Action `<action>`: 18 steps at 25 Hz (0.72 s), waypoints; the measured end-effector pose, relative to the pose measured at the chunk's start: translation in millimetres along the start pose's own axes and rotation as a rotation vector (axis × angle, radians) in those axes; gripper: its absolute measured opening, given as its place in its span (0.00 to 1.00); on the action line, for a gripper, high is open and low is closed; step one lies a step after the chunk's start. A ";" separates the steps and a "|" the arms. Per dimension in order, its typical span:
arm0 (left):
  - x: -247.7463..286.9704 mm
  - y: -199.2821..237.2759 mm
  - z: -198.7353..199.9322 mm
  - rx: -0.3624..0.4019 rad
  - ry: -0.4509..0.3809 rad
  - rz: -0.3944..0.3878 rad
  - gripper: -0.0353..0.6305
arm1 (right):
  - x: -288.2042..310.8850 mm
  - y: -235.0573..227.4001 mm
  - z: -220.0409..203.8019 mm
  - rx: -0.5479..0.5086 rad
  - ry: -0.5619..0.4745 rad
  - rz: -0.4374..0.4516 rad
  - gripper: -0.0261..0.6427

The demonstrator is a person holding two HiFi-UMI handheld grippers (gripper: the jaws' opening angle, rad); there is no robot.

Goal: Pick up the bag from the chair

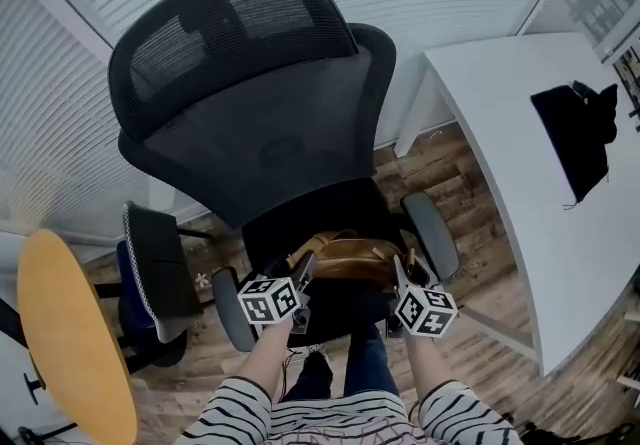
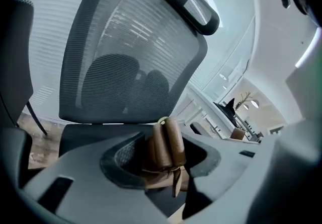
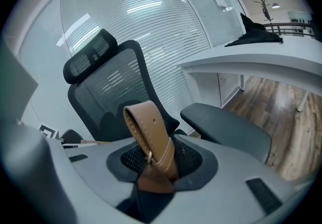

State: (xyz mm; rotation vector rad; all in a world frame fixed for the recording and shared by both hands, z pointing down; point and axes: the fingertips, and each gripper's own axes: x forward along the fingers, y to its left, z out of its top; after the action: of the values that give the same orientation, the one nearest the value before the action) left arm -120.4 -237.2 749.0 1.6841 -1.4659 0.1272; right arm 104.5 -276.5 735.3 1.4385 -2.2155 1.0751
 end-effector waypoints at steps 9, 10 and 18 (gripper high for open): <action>-56.5 -33.6 19.0 0.068 -0.013 -0.059 0.36 | -68.4 32.9 13.9 0.013 -0.068 -0.028 0.26; -61.8 -37.5 21.0 0.076 -0.017 -0.067 0.36 | -75.2 35.7 15.4 0.010 -0.077 -0.034 0.26; -105.0 -67.6 36.8 0.124 -0.035 -0.122 0.36 | -129.8 59.8 30.4 0.003 -0.143 -0.062 0.26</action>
State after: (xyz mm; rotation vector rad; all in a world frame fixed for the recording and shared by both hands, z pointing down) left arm -111.3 -187.3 629.1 1.8801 -1.4014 0.1248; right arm 116.4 -199.2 611.9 1.6210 -2.2491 0.9842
